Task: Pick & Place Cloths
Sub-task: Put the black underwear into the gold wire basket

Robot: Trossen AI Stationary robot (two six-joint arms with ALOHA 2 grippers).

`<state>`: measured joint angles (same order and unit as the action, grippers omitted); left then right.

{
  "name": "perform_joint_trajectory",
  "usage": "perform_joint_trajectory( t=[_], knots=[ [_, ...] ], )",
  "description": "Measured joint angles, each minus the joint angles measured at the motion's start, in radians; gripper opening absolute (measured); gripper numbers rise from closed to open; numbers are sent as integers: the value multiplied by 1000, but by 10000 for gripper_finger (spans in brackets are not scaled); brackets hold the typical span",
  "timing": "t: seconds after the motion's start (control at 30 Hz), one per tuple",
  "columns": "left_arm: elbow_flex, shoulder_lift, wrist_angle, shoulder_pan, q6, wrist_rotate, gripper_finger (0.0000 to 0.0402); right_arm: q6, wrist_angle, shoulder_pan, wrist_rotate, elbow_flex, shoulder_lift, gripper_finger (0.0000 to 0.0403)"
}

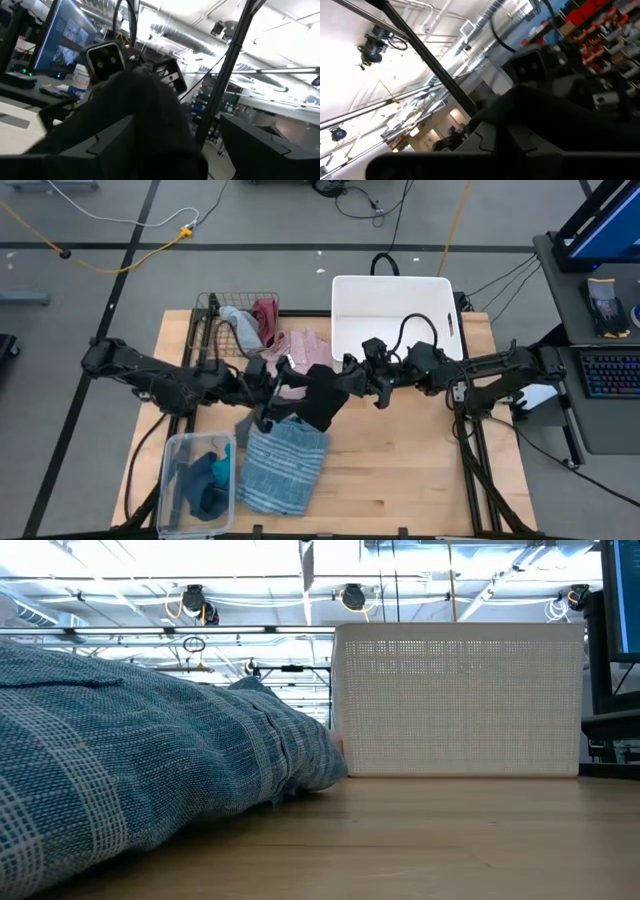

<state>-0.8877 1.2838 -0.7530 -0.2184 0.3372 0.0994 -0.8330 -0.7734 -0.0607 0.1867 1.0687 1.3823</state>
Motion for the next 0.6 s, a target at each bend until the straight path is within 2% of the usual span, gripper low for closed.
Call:
perform_joint_trajectory(
  t=[0.3, 0.6],
  knots=[
    [-114, 66, 142, 1, -21, 32, 311, -13, 29, -20, 1, 0, 0, 0],
    [-191, 135, 222, 1, -15, 5, 316, -10, 76, -20, 0, 0, 0, 0]
  ],
)
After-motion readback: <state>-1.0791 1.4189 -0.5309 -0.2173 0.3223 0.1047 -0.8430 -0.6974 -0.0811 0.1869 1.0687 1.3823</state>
